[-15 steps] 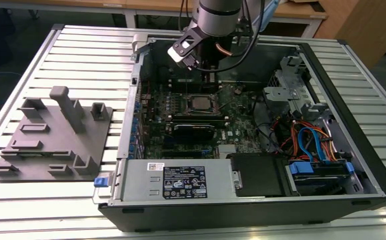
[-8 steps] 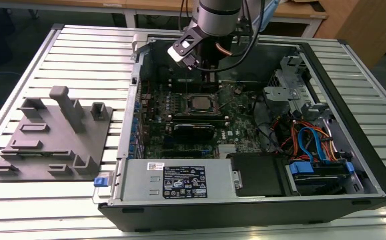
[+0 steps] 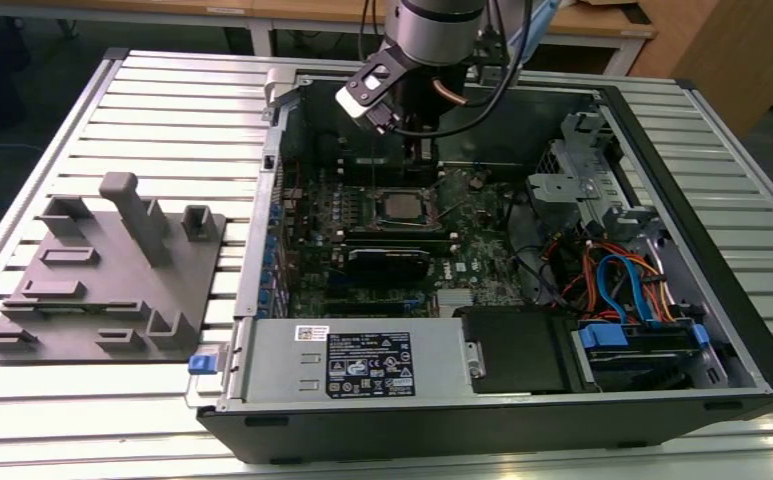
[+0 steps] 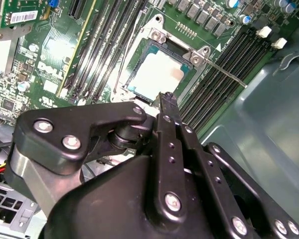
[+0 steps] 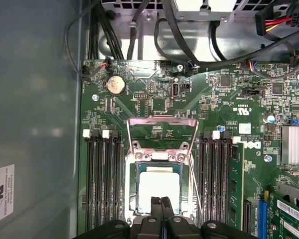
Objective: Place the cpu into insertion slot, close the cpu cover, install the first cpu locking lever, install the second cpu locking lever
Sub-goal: 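Close the cpu cover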
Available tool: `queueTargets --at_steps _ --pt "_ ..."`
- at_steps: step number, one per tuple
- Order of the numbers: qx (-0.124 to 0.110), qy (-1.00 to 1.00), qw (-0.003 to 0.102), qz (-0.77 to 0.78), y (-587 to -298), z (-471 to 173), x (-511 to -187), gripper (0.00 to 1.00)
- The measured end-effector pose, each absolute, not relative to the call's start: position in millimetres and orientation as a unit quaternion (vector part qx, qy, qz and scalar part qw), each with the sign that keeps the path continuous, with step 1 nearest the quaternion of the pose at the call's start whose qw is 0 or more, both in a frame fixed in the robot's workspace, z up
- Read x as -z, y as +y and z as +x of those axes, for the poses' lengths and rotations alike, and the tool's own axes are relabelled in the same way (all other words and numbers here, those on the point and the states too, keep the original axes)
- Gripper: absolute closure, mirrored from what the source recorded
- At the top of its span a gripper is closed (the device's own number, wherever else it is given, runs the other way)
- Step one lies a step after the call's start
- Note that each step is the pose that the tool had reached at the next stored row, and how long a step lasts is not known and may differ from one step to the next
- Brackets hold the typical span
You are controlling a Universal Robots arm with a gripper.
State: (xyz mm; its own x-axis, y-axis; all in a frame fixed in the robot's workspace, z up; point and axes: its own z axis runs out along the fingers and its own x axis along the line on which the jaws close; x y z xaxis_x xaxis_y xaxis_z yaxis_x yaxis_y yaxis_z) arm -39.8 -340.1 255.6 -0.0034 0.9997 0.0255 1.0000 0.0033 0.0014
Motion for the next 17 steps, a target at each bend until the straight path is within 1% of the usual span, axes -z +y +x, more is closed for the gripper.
queueTargets --at_steps 17 --pt "0.008 -0.708 0.007 -0.706 -340.1 -36.1 -256.0 0.9"
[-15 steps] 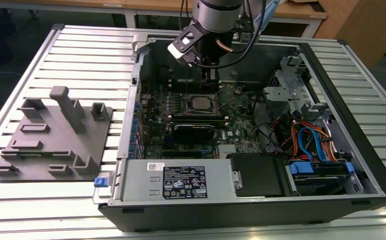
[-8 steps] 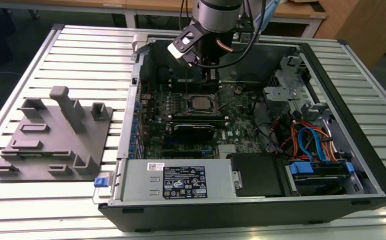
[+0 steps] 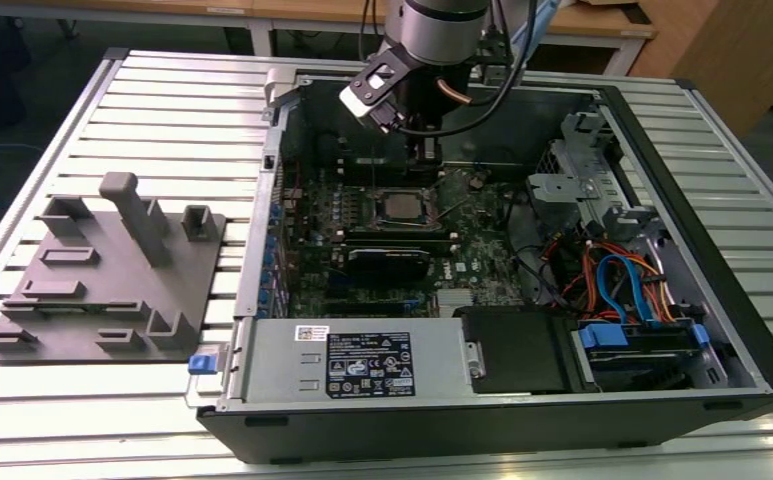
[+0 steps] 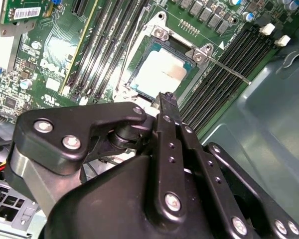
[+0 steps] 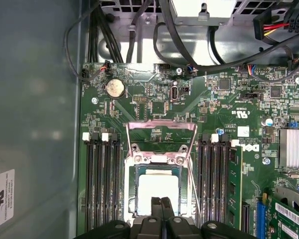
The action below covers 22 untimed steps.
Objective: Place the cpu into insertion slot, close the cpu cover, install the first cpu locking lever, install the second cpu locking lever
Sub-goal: 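Close the cpu cover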
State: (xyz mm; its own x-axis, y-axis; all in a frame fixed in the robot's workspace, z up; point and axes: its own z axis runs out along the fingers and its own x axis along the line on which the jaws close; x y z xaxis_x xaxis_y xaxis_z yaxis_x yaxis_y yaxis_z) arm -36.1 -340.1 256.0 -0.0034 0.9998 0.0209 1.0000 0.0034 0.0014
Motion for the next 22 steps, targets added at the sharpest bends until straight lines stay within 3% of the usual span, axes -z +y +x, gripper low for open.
queueTargets --at_steps 22 --pt "0.008 -0.708 0.007 -0.706 -340 -36 -268 0.9"
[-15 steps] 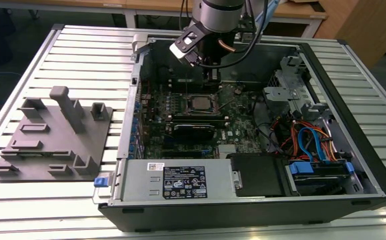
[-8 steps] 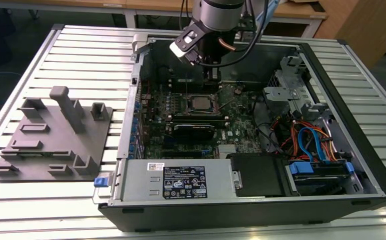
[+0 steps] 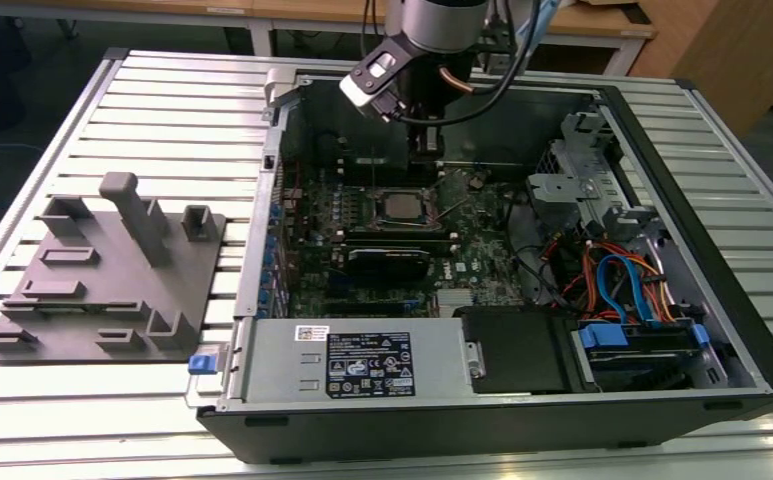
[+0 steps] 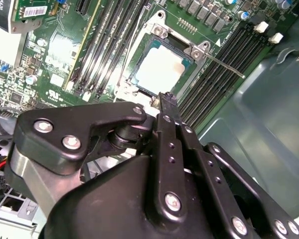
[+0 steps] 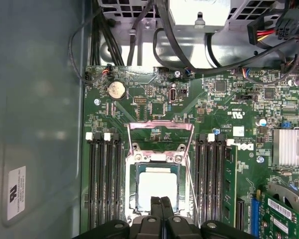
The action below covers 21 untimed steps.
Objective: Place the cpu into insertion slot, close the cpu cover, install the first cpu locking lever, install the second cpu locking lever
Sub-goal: 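Close the cpu cover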
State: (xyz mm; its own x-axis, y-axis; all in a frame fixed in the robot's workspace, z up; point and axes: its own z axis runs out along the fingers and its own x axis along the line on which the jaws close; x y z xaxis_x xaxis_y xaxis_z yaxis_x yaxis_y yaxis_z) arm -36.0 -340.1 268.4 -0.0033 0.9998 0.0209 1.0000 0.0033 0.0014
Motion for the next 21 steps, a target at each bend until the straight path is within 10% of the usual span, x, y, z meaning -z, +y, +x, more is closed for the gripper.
queueTargets --at_steps 21 --pt "0.008 -0.708 0.007 -0.706 -340.1 -29.2 -269.3 0.9"
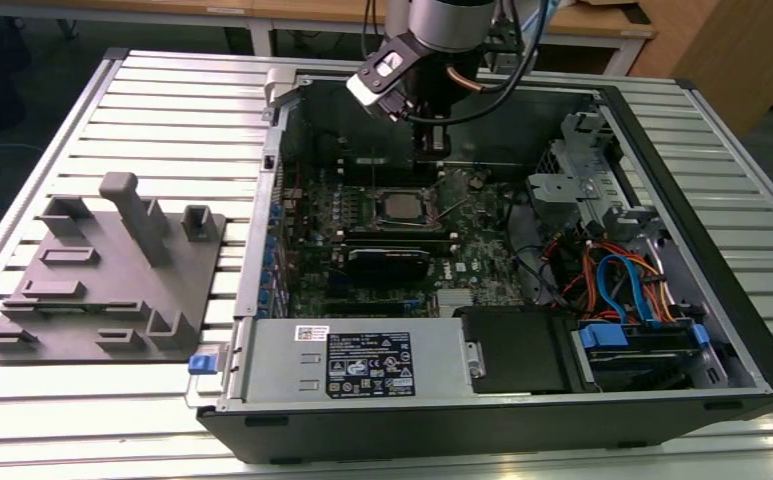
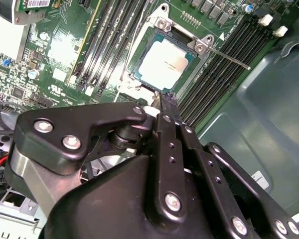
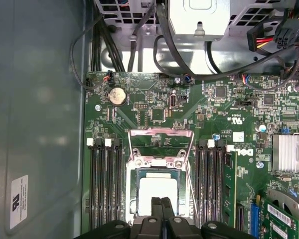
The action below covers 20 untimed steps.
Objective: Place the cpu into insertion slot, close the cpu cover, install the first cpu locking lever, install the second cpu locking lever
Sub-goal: 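Close the cpu cover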
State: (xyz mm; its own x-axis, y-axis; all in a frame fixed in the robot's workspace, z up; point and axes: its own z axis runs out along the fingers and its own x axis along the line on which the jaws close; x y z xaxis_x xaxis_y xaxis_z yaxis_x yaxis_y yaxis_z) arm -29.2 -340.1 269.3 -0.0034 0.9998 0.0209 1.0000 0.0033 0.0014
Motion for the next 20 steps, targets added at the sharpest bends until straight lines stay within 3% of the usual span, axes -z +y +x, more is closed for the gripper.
queueTargets --at_steps 20 --pt "0.008 -0.708 0.007 -0.706 -340.1 -21.2 -269.3 0.9"
